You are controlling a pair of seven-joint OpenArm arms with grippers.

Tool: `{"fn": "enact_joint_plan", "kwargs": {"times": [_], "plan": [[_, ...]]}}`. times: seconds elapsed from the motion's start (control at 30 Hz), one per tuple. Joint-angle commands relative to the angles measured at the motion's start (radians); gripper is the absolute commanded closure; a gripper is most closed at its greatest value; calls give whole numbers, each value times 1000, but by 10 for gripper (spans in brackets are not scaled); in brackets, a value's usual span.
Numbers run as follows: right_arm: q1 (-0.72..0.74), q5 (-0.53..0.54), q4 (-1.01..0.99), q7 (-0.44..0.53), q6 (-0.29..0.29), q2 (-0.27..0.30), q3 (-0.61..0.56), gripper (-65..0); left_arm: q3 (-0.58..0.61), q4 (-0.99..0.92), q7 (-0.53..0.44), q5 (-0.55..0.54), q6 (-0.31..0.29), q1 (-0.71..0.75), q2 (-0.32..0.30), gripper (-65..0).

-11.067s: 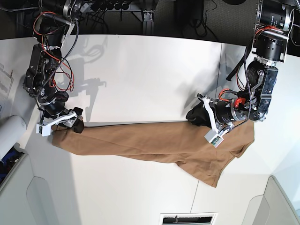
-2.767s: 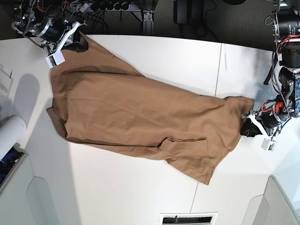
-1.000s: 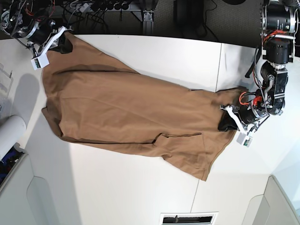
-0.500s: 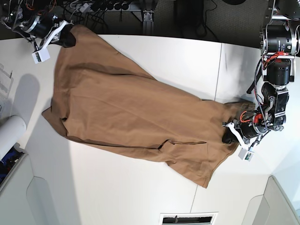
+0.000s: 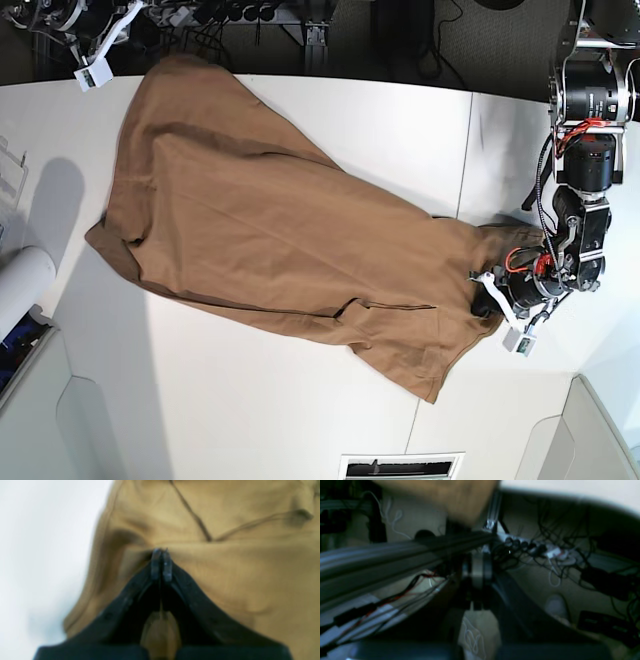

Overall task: Layout the t-shirt on the table in an organized manner, then fold the t-shirt properly
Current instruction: 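Release with the left gripper and regrasp the shirt edge nearby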

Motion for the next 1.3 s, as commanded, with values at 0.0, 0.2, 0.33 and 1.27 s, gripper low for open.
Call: {"fn": "enact_joint_plan", "kwargs": {"times": [0.0, 0.2, 0.33, 1.27], "plan": [[9, 24, 23, 18, 4, 12, 6, 0, -5, 17, -5, -27, -6, -52, -11, 0], [59, 53, 85, 21, 11, 11, 6, 0, -5, 140, 203, -280, -88, -55, -62, 0], [116, 53, 97, 24, 11, 10, 6, 0, -5, 274, 260, -407, -88, 17, -131, -96], [297, -3, 0, 46, 3, 5, -157, 0, -223, 528, -3, 67, -68, 526, -119, -248]]}}
